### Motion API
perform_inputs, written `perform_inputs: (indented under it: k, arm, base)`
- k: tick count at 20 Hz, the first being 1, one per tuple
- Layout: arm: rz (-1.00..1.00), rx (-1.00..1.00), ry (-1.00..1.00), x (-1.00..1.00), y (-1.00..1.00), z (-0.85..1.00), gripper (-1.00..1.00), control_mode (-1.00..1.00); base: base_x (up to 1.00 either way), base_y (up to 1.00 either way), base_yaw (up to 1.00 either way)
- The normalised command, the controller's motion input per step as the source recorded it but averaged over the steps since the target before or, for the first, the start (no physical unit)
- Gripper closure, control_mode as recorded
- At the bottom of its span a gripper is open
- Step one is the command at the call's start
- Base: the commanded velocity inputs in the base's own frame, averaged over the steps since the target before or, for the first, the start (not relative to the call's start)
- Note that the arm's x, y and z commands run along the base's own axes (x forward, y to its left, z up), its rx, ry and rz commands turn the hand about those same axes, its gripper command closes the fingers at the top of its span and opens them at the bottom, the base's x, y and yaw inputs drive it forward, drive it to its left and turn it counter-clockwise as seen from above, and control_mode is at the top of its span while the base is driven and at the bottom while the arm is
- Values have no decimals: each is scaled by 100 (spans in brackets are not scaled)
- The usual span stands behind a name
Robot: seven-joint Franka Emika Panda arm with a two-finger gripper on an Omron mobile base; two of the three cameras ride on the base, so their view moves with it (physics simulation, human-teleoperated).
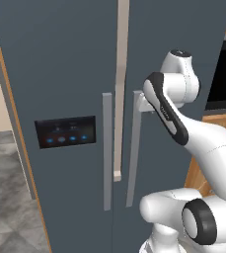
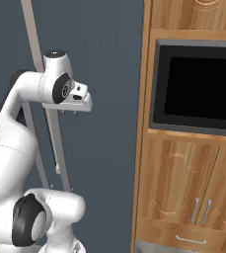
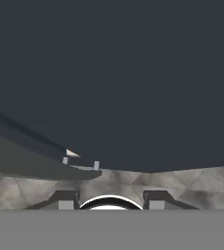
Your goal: Take the lemon wedge from the fridge and place it on the plate with fish on the dining counter.
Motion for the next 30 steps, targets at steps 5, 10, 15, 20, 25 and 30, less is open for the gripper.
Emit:
perform_inputs:
  k: [5, 10, 15, 20, 25, 30]
  arm:
    - [0, 2, 0, 0, 9, 0, -100, -100]
    - [0, 2, 0, 0, 11, 0, -100, -100]
    - [0, 0, 0, -10, 3, -10, -100, 100]
    - [0, 0, 0, 0, 0, 0, -100, 100]
    - [0, 0, 0, 0, 0, 0, -100, 100]
    - [0, 0, 0, 0, 0, 0, -100, 100]
  base:
    - [0, 0, 0]
    - [0, 0, 0]
    - [-26, 6, 0]
    - [-49, 32, 0]
    - [6, 51, -2]
    - [14, 25, -2]
